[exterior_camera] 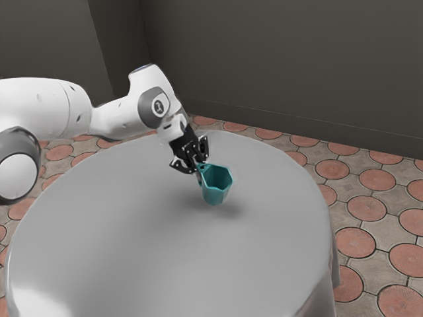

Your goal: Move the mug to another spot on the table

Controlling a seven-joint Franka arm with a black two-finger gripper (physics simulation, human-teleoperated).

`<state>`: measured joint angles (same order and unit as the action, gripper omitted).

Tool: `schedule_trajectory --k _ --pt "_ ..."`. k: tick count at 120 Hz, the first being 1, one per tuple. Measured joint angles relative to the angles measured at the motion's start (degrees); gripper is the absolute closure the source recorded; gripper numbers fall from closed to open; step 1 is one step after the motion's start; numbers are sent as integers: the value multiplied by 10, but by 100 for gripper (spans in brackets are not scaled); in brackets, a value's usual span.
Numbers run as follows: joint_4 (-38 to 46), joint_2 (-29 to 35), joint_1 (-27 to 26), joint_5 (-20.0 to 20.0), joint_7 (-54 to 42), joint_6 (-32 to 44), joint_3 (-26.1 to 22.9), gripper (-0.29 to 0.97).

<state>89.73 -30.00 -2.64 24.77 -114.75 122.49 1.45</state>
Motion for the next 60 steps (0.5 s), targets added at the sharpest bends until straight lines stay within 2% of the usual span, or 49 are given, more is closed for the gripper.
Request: schedule_trajectory --k 35,60 --pt "123 79 40 46 -32 -6 13 64" --pt "158 95 69 124 -76 -49 32 64"
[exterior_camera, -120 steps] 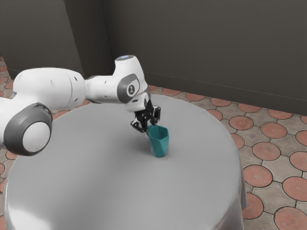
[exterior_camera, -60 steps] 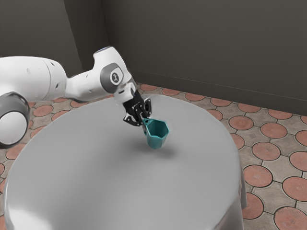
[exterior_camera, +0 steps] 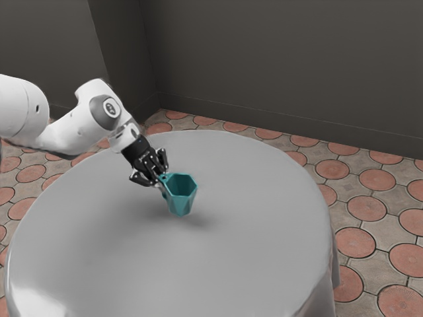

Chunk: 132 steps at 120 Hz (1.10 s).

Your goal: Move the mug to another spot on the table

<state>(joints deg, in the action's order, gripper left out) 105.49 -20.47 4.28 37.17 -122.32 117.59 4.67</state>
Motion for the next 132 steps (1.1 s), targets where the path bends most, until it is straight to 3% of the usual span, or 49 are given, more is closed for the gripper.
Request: schedule_trajectory --k 52,96,112,132 --pt "26 2 46 24 -96 -45 15 64" --pt "-5 -53 69 27 -150 -50 14 64" --pt "-5 -56 70 27 -162 -51 14 55" --pt "-5 -56 77 27 -174 -51 14 28"
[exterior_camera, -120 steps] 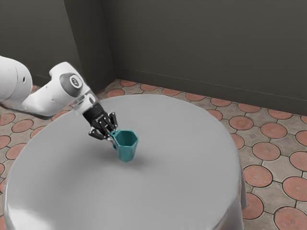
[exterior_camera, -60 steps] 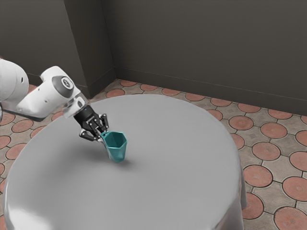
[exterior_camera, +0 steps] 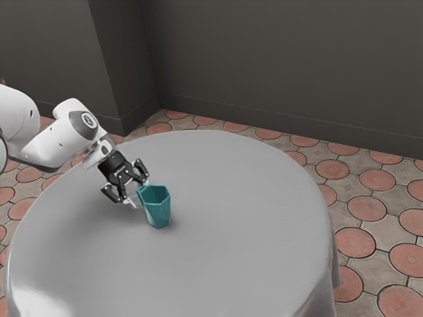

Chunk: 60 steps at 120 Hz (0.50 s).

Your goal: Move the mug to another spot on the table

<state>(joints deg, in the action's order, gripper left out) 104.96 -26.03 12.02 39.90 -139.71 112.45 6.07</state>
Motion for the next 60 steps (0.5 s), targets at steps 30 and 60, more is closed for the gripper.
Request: schedule_trajectory --k 30,60 --pt "-8 7 0 0 -13 0 -1 11" --pt "-6 111 -6 -42 -4 -13 -4 5"
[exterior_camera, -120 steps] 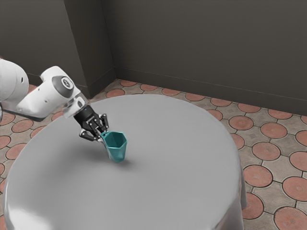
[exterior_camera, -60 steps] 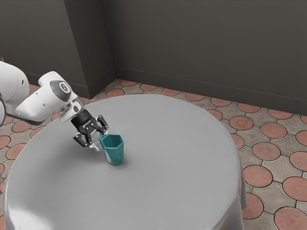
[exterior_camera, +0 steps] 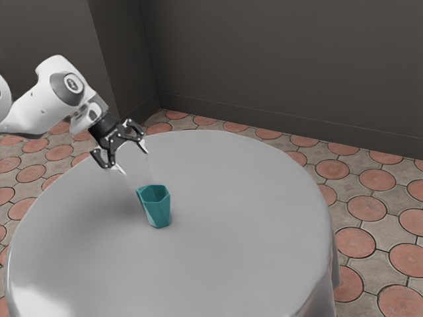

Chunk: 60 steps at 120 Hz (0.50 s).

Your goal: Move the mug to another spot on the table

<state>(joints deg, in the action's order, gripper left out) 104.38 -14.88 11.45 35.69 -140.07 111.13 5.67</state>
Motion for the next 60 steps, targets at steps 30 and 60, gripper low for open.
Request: schedule_trajectory --k 30,60 --pt "-26 77 -100 -218 165 -59 -1 2" --pt "-94 117 -149 -337 386 -143 2 1"
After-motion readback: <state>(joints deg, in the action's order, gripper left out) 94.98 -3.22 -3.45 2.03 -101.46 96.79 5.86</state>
